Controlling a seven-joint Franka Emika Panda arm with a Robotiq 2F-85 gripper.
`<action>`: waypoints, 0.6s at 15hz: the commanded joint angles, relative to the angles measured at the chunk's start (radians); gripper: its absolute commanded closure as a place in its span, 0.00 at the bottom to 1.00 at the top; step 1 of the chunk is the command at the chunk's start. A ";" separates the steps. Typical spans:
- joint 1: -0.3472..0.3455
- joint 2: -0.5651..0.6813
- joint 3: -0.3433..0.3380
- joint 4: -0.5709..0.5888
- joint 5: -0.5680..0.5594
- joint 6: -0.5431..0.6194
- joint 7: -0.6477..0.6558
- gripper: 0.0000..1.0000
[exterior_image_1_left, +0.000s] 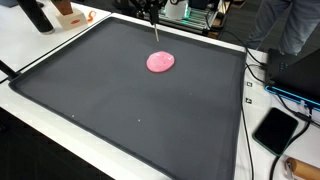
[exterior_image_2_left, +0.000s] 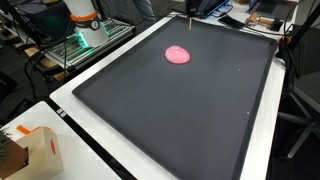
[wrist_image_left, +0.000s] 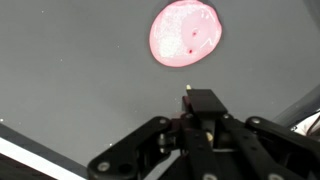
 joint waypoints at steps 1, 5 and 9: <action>-0.041 0.054 -0.030 0.048 0.132 -0.082 -0.137 0.97; -0.088 0.112 -0.050 0.083 0.230 -0.154 -0.238 0.97; -0.126 0.176 -0.059 0.118 0.277 -0.215 -0.287 0.97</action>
